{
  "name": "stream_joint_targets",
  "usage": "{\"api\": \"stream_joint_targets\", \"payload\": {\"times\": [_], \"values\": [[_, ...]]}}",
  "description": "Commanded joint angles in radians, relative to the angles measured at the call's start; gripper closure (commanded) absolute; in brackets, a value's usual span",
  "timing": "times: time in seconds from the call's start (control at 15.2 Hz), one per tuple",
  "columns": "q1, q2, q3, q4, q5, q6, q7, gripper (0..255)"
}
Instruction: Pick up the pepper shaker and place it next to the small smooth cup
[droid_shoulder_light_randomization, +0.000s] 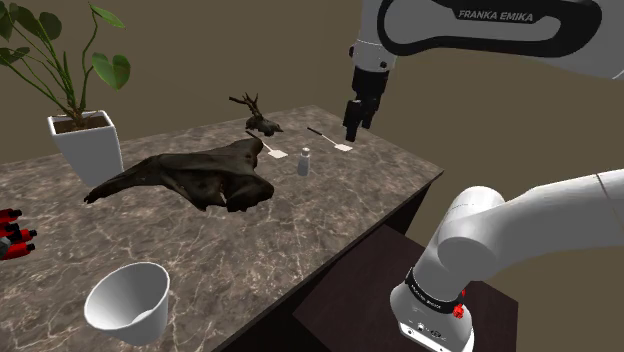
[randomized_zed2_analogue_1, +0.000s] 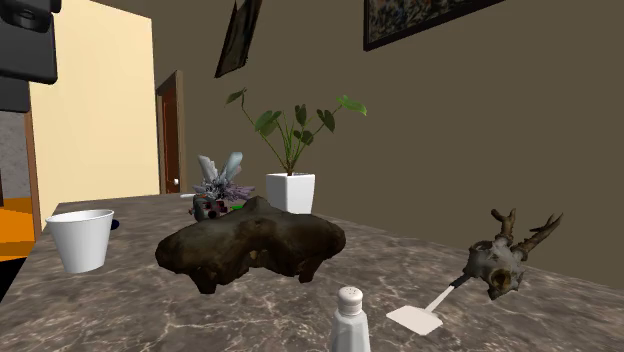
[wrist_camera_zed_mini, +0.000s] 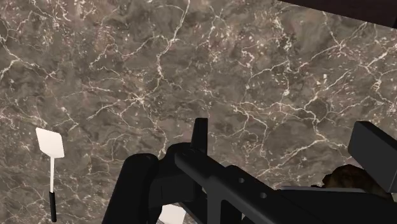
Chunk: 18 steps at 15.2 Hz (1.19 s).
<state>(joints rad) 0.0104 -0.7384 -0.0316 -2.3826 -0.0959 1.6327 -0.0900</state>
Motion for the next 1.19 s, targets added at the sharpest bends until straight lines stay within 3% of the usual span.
{"api": "stream_joint_targets", "payload": {"times": [0.0,0.53,1.12], "values": [[0.000,0.000,0.000,0.000,0.000,0.000,0.000,0],[-0.029,0.250,-0.031,0.015,-0.029,0.255,0.030,0],[-0.058,0.573,-0.066,0.139,-0.044,0.479,0.058,0]]}}
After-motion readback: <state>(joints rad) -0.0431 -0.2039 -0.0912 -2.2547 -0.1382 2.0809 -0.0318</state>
